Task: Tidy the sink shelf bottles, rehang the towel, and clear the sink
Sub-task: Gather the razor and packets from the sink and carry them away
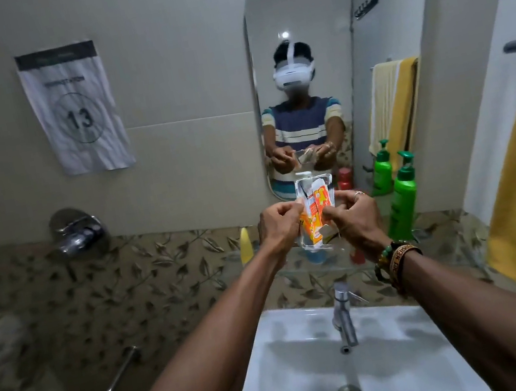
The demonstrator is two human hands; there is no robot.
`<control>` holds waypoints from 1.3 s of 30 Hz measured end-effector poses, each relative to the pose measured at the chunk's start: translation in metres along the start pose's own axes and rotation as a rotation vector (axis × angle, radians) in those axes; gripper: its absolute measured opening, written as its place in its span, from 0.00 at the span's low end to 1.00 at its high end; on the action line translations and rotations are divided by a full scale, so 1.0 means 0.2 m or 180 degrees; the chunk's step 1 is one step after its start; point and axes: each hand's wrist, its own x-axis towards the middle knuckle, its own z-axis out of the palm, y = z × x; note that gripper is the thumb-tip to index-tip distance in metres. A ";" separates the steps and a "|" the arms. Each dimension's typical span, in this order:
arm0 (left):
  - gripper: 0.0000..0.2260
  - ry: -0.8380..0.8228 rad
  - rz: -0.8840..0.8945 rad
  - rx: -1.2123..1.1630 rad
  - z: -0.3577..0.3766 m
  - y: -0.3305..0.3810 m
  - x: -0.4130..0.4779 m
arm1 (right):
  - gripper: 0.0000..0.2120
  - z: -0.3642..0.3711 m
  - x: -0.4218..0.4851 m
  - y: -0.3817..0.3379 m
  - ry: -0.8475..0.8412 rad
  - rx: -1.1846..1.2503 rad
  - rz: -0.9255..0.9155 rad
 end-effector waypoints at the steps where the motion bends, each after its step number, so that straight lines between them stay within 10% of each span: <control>1: 0.09 0.0045 -0.0011 0.0012 -0.02 0.01 -0.01 | 0.21 0.01 0.00 0.00 -0.0035 0.0034 -0.0024; 39: 0.05 0.0332 -0.0255 -0.0406 -0.61 -0.09 -0.09 | 0.24 0.49 -0.26 -0.20 -0.0817 0.0218 -0.0032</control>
